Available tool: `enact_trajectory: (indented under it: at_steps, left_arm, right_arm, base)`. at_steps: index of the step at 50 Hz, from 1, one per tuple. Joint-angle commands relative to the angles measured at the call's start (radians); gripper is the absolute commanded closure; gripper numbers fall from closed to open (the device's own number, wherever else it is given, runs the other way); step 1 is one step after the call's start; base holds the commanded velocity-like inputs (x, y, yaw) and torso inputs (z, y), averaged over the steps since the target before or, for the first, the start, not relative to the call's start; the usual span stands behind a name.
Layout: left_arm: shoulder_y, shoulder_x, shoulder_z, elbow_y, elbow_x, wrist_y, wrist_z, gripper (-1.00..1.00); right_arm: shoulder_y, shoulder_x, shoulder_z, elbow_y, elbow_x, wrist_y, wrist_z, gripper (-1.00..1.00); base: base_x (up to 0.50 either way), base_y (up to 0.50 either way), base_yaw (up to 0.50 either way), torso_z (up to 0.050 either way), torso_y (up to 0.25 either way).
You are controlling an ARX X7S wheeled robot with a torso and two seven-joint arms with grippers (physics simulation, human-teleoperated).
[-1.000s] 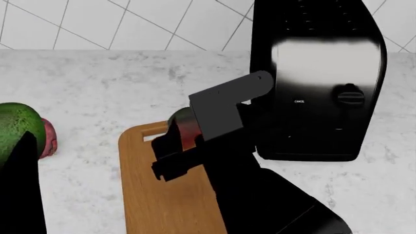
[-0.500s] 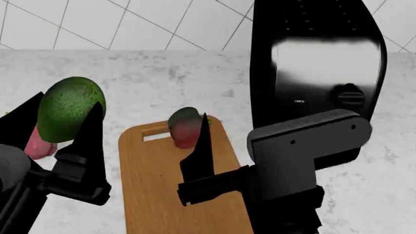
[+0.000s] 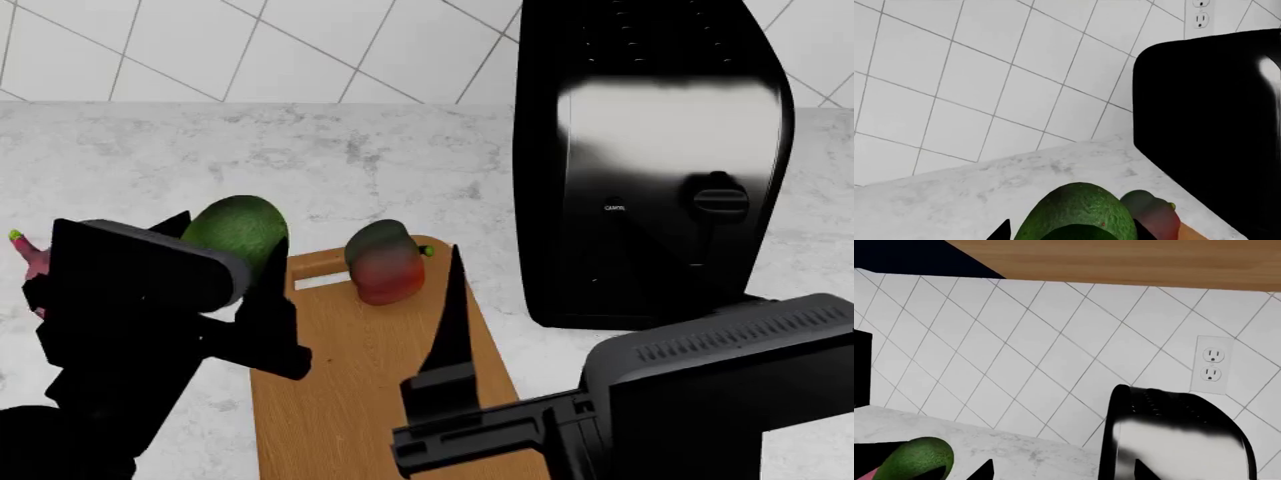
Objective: Place the avocado, onion, tomato and bell pepper on the cutting board.
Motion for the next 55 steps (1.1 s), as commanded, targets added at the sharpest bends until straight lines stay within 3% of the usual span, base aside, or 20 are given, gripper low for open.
enact_trajectory:
  at_steps: [1, 22, 55]
  left_arm:
    - [-0.007, 0.053, 0.004, -0.117, -0.023, -0.003, 0.092, 1.0]
    - [-0.01, 0.129, 0.026, -0.215, 0.004, -0.016, 0.128, 1.0]
    - [0.023, 0.175, 0.046, -0.318, 0.023, -0.02, 0.153, 1.0]
  right_arm:
    - [-0.011, -0.005, 0.03, -0.025, -0.002, 0.006, -0.008, -1.0]
    - [-0.014, 0.004, 0.022, -0.022, 0.009, -0.006, -0.003, -1.0]
    - [-0.016, 0.018, 0.012, -0.019, 0.024, -0.022, 0.01, -1.0]
  base:
    - [0.0, 0.0, 0.0, 0.0, 0.0]
    - [0.0, 0.0, 0.0, 0.0, 0.0]
    - [0.0, 0.0, 0.0, 0.0, 0.0]
